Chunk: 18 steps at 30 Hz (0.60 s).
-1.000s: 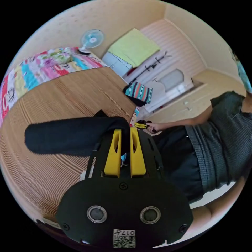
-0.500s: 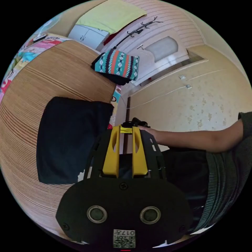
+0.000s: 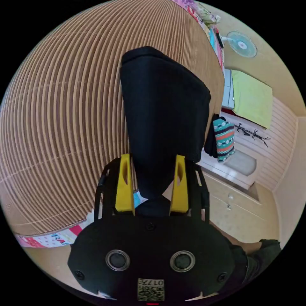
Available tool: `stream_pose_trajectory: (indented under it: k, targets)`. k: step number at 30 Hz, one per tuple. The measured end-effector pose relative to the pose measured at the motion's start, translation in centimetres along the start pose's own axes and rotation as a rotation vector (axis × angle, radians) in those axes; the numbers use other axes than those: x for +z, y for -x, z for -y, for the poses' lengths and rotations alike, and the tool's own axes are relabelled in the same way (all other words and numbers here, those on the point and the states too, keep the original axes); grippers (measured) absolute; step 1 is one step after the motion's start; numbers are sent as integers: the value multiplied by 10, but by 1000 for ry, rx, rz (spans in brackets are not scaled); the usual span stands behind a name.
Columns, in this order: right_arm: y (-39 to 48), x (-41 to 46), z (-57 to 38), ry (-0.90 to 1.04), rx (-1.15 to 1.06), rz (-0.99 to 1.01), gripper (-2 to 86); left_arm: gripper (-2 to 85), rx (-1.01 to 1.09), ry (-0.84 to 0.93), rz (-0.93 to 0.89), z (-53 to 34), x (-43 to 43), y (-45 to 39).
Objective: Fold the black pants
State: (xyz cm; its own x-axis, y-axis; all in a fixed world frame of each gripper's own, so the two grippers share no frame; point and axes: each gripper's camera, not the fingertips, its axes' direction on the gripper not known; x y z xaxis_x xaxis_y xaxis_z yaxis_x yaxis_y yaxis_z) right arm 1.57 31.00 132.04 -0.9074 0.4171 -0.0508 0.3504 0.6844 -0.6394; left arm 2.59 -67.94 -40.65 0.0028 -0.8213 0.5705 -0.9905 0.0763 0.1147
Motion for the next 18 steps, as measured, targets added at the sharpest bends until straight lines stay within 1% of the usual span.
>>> stream_pose_trajectory:
  k: [1, 2, 4, 5, 7, 9, 11, 13, 14, 15, 16, 18]
  targets:
    - [1, 0, 3, 23, 7, -34, 109, 127, -48, 18, -82, -2, 4, 2]
    - [1, 1, 5, 36, 10, -54, 117, 113, -66, 29, -120, -4, 6, 2]
    - [6, 5, 14, 92, -15, -114, 156, 66, -94, 128, -274, -15, 15, -5]
    - [8, 6, 17, 106, -26, -123, 170, 62, -96, 151, -314, -18, 17, -9]
    - [14, 15, 29, 160, -64, -157, 248, 52, -91, 169, -474, -41, 13, -31]
    - [17, 24, 40, 198, -90, -166, 299, 51, -137, 170, -558, -59, 4, -44]
    - [22, 35, 52, 232, -131, -113, 314, 50, -153, 164, -556, -77, -12, -58]
    - [26, 49, 69, 263, -166, -11, 300, 50, -94, 167, -449, -99, -42, -78]
    - [26, 53, 73, 267, -158, 2, 294, 50, -81, 168, -420, -104, -50, -82]
    - [24, 66, 79, 305, -101, -24, 281, 50, -51, 167, -354, -117, -66, -90]
    - [21, 84, 79, 366, -52, -130, 269, 50, -13, 149, -299, -131, -83, -95]
    - [19, 109, 69, 441, -61, -228, 255, 50, 13, 83, -282, -152, -117, -98]
